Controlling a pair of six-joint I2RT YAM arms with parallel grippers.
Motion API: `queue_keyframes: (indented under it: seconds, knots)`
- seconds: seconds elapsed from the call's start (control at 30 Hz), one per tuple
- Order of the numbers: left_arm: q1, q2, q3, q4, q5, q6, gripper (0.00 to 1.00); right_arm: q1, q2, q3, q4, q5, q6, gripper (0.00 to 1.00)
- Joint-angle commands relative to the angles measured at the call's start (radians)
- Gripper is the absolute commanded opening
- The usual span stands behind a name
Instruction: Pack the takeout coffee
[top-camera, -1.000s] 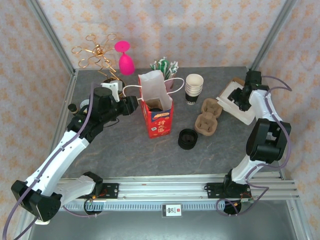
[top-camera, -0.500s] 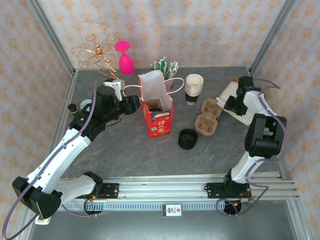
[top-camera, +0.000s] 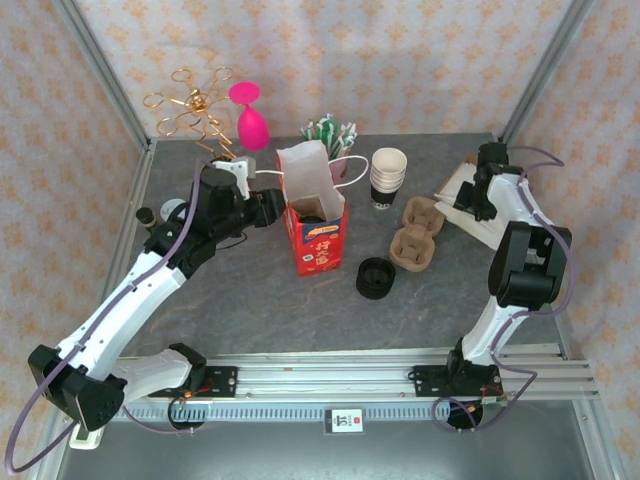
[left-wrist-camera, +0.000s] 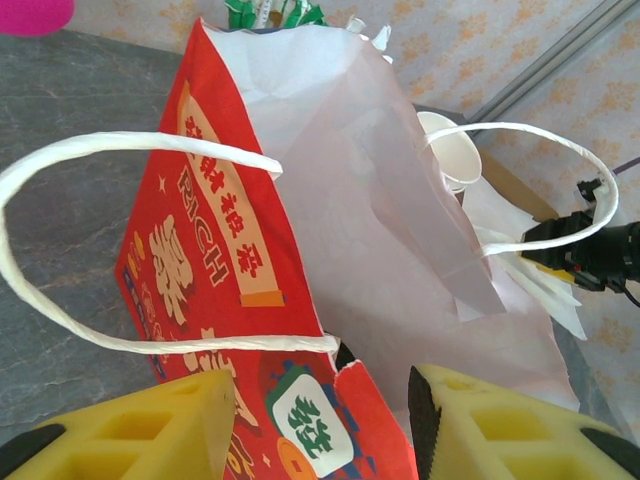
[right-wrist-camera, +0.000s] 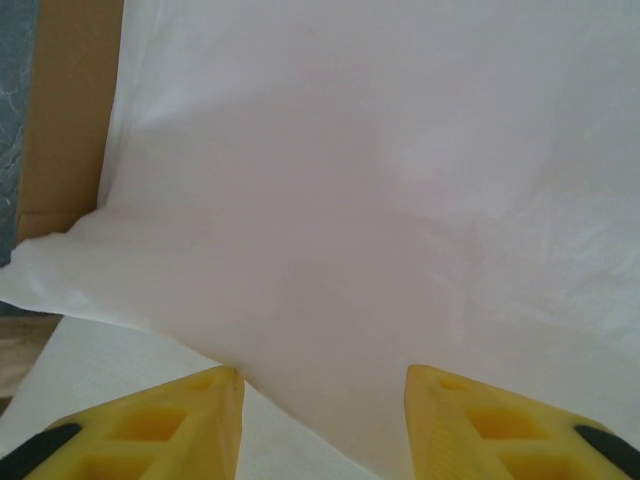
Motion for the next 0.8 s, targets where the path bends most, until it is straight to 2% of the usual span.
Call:
queue_keyframes:
  seconds: [0.0,0.2,0.4,0.53,0.67,0.77]
  knots:
    - [-0.011,0.013,0.042,-0.003,-0.026,0.006,0.51,0.005,0.038,0.038,0.011,0.035,-0.021,0.45]
    - [-0.027,0.03,0.05,0.0,-0.038,0.001,0.51,0.005,0.058,0.044,0.025,0.009,-0.069,0.43]
    - [-0.039,0.038,0.066,-0.014,-0.056,-0.001,0.51,0.005,0.082,0.058,0.03,0.029,-0.08,0.26]
    - [-0.039,0.038,0.07,-0.021,-0.081,0.0,0.51,0.004,0.078,0.083,0.037,0.015,-0.068,0.07]
    - [-0.04,0.038,0.116,-0.061,-0.114,0.015,0.51,0.004,0.018,0.111,0.054,-0.026,-0.04,0.0]
    - [-0.04,0.02,0.142,-0.078,-0.167,0.039,0.51,0.004,-0.062,0.119,0.077,-0.054,-0.003,0.0]
